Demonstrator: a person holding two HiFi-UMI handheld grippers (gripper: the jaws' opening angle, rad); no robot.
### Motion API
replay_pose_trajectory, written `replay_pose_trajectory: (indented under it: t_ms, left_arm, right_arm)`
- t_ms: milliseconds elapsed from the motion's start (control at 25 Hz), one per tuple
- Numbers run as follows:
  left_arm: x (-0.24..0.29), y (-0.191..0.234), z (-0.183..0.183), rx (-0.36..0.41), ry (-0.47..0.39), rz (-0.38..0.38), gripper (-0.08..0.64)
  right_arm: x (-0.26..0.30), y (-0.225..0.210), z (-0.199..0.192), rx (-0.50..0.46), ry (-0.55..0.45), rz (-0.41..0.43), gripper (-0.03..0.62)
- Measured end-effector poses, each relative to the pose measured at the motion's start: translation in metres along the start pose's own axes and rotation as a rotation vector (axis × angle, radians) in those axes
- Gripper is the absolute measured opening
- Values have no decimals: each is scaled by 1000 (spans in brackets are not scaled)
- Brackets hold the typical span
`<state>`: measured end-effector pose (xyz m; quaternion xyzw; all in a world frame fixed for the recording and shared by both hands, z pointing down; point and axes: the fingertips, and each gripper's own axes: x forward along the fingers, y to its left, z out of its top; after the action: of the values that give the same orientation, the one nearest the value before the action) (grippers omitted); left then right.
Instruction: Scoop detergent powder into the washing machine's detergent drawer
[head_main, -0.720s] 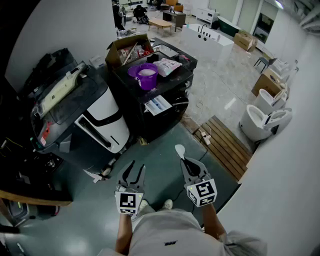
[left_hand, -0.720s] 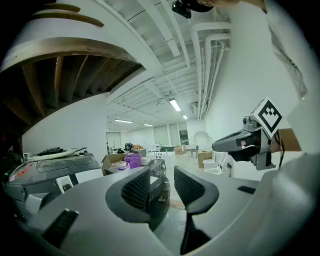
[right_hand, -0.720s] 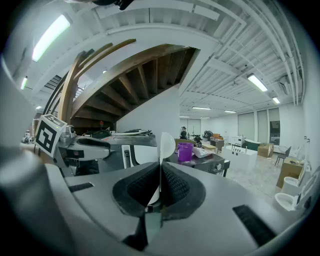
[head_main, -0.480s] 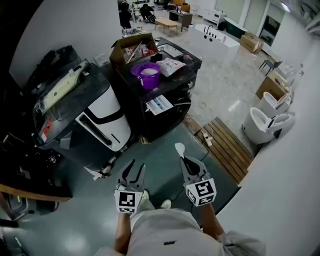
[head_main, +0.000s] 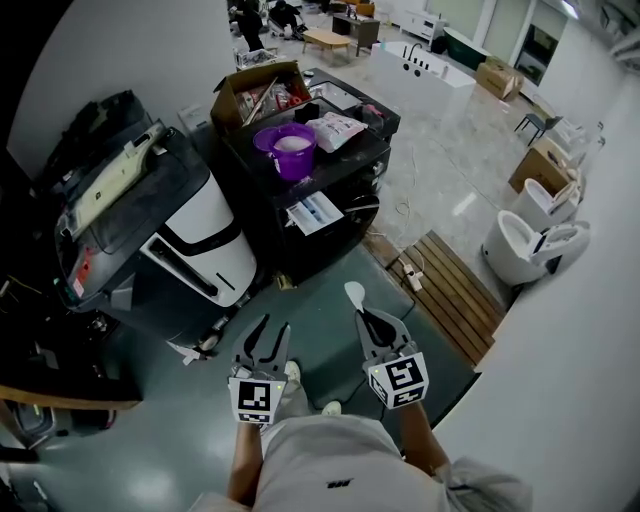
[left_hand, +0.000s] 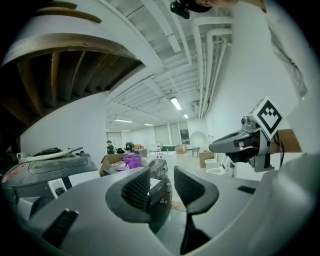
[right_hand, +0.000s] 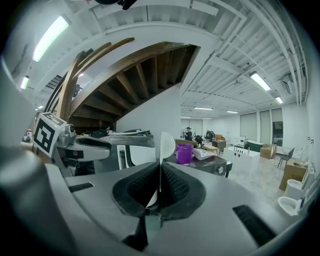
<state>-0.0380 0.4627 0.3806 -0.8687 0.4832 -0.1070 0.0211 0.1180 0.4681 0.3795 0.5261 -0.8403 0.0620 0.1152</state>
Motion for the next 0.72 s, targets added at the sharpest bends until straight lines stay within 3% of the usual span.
replay_pose_trajectory:
  t_ms: [240,720]
  left_arm:
    - [35,42,-6,-33,-10,-23,161]
    - [98,121,-8,-27,-11,-129,161]
  right_arm:
    - [47,-4,11,-8,21,-31,9]
    - [136,-7,34,-3,70,-124,9]
